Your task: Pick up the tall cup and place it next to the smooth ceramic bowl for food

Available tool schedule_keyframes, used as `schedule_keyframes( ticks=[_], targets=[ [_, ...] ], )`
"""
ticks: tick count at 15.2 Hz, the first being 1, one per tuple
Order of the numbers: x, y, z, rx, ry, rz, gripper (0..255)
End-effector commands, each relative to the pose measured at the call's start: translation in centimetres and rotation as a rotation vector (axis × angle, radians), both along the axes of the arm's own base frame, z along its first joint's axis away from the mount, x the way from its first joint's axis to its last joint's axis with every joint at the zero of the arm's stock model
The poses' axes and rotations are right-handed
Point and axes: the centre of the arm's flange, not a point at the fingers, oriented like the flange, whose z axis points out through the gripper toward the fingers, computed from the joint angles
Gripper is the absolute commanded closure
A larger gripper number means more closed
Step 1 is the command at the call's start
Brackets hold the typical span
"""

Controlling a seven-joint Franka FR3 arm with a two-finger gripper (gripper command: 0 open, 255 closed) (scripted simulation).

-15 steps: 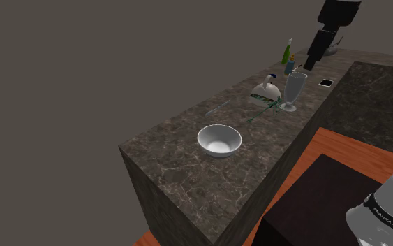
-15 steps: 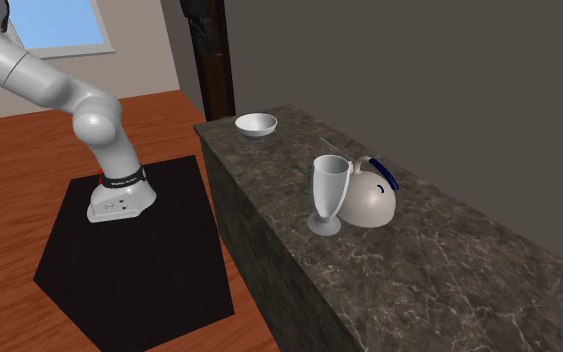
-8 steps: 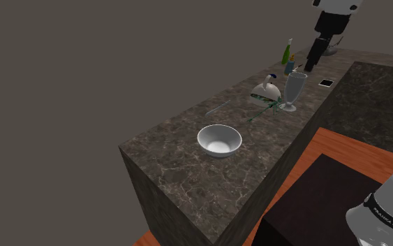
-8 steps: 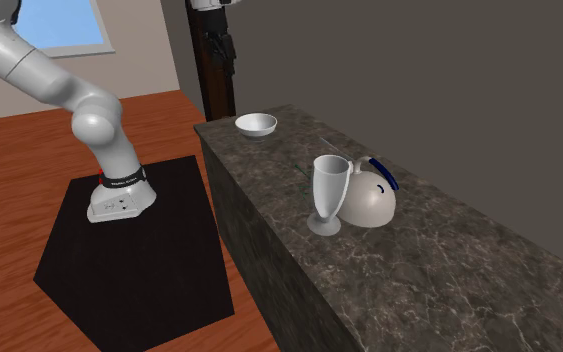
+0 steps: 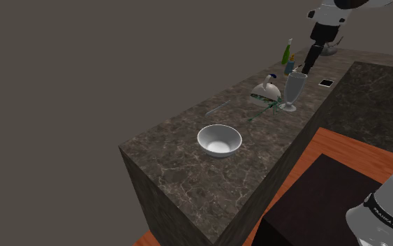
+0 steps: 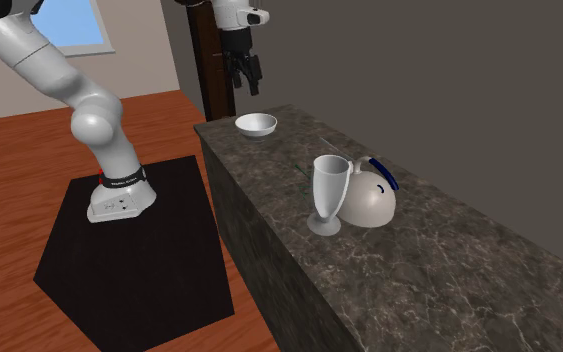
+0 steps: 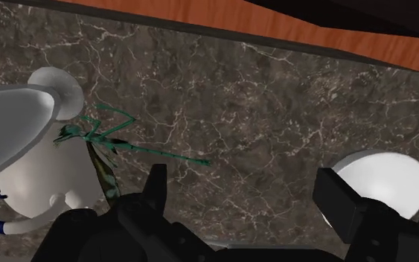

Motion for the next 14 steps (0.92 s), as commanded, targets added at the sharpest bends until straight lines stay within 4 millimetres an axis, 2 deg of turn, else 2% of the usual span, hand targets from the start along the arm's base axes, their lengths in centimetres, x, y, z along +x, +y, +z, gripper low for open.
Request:
schedule_keyframes(
  ticks=[1,14],
  targets=[
    [0.9,-2.4,-1.1,0.001,0.003,0.012,0],
    [8.1,-17.0,-7.6,0.013,0.028,0.075,0]
  ],
)
